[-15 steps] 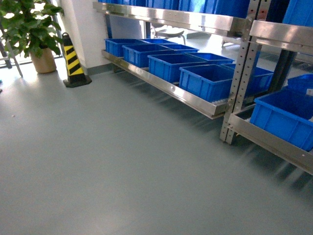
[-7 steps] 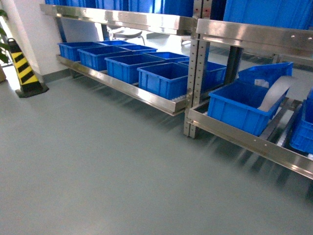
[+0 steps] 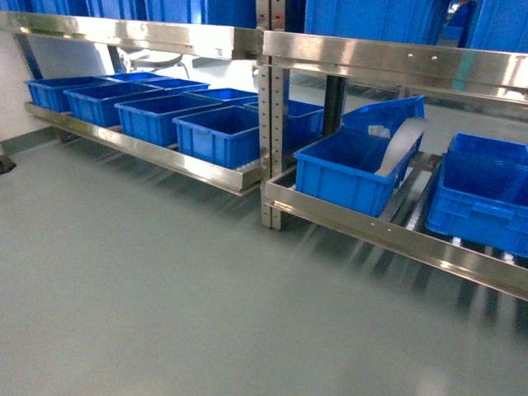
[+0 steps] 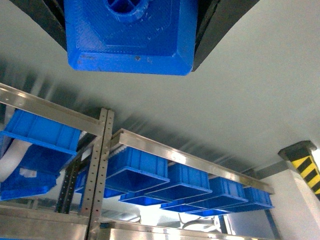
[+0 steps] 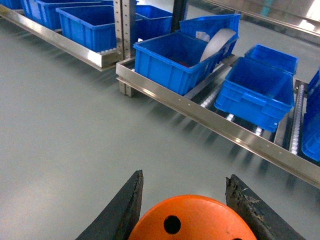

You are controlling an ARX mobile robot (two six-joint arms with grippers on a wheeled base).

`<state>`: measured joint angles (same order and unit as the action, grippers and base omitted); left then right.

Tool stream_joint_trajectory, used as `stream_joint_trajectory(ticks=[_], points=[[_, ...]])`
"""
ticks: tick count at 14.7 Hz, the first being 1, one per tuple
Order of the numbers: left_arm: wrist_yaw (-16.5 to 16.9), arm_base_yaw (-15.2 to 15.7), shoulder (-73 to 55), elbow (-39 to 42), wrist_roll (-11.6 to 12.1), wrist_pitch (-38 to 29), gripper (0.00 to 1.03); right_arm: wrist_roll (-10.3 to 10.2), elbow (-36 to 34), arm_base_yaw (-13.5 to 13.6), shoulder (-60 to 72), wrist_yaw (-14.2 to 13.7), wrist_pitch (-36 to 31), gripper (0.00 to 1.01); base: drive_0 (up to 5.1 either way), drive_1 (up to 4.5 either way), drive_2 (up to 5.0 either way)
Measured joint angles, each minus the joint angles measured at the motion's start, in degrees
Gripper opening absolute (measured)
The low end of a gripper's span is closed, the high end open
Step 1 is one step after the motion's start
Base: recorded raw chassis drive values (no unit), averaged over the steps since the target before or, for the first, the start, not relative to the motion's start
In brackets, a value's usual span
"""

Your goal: Sort blue parts and orange caps into right shelf containers

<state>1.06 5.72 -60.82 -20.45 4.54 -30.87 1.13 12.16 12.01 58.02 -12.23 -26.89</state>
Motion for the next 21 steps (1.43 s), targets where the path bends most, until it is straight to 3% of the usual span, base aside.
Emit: stream_joint_trajectory(ticks=[21], points=[[0.02, 0.00, 0.00, 0.00, 0.00, 0.00, 0.44, 0.00, 0.00, -0.02, 0.00, -0.02, 0.00, 0.43, -1.6, -1.61, -1.6]])
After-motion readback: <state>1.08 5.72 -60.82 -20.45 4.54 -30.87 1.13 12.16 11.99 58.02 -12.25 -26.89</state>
